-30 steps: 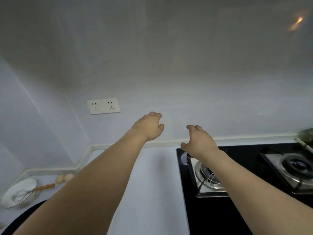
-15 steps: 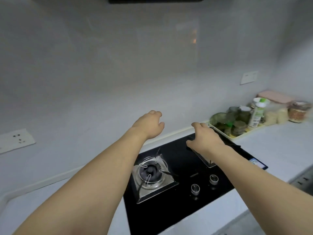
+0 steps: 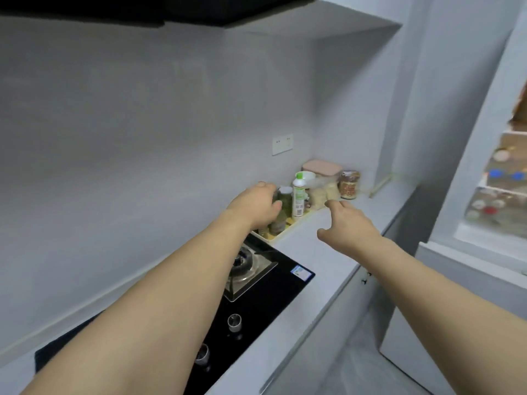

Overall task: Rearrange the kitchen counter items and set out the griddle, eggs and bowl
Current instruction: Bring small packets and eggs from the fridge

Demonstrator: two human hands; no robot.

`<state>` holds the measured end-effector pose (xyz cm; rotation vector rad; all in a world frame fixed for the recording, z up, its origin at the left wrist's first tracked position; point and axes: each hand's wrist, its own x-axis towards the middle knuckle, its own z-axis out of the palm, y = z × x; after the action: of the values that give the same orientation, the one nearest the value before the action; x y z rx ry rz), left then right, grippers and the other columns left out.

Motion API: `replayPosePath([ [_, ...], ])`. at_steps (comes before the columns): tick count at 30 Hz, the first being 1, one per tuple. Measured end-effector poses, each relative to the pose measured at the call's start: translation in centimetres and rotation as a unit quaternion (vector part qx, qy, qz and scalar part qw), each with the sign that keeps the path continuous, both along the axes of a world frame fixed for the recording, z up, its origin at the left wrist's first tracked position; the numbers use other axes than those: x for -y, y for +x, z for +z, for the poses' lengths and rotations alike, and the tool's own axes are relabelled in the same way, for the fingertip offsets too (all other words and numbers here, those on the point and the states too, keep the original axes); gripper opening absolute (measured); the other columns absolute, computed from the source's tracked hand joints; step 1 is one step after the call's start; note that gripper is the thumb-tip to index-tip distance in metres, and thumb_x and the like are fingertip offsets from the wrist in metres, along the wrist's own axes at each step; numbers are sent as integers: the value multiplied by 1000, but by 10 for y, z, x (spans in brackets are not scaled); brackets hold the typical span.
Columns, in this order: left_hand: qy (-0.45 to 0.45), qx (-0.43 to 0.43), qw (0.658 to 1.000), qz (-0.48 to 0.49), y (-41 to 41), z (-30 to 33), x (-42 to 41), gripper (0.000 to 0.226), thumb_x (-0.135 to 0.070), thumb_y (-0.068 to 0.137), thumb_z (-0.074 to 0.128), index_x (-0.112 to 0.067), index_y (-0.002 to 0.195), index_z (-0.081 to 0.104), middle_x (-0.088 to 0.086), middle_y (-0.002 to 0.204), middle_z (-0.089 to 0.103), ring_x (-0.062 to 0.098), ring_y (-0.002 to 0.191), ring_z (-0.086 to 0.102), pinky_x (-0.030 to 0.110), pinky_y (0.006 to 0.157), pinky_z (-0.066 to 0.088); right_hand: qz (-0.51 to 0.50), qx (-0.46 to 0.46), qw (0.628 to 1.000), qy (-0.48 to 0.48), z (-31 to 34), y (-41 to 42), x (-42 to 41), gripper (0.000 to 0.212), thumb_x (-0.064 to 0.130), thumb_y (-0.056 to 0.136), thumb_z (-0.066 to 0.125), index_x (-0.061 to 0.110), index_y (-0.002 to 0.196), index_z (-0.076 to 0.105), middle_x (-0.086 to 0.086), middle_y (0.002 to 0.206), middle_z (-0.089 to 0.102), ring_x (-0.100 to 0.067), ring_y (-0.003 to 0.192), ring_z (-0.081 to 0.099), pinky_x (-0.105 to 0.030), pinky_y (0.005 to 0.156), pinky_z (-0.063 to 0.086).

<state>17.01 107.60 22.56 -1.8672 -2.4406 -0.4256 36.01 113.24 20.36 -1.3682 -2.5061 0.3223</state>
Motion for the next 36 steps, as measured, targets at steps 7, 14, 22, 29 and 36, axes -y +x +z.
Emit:
replayPosePath([
  [7, 8, -3, 994, -105, 96, 1, -105, 44, -32, 95, 43, -13, 135, 47, 12, 138, 50, 30, 121, 51, 40, 99, 44, -106, 3, 994, 5, 2, 106, -60, 59, 30, 85, 56, 14, 138, 38, -9, 138, 41, -30, 122, 47, -39, 96, 44],
  [14, 22, -8, 976, -215, 191, 12, -182, 45, -32, 97, 42, -12, 137, 47, 11, 140, 49, 28, 126, 47, 35, 103, 39, -211, -8, 977, 20, 11, 197, -104, 53, 28, 85, 55, 13, 134, 42, -10, 138, 41, -30, 119, 48, -37, 92, 45],
  [22, 9, -2, 934, -357, 299, 10, -278, 43, -31, 99, 42, -10, 135, 48, 10, 138, 49, 28, 124, 49, 34, 97, 41, -345, -7, 938, 20, 8, 287, -152, 55, 29, 86, 52, 14, 138, 40, -8, 140, 41, -29, 123, 43, -37, 94, 41],
  [29, -7, 14, 886, -463, 381, 8, -363, 25, -28, 96, 45, -13, 114, 54, 10, 120, 57, 29, 108, 55, 34, 82, 43, -444, -4, 896, 17, 16, 353, -193, 54, 29, 86, 51, 13, 136, 42, -11, 139, 42, -32, 123, 44, -40, 100, 41],
  [36, -13, 28, 838, -545, 453, 15, -419, 37, -32, 96, 47, -13, 126, 56, 10, 127, 58, 29, 114, 54, 42, 95, 46, -548, -12, 834, 65, 34, 410, -229, 45, 22, 87, 52, 5, 128, 51, -19, 130, 50, -36, 119, 48, -38, 97, 41],
])
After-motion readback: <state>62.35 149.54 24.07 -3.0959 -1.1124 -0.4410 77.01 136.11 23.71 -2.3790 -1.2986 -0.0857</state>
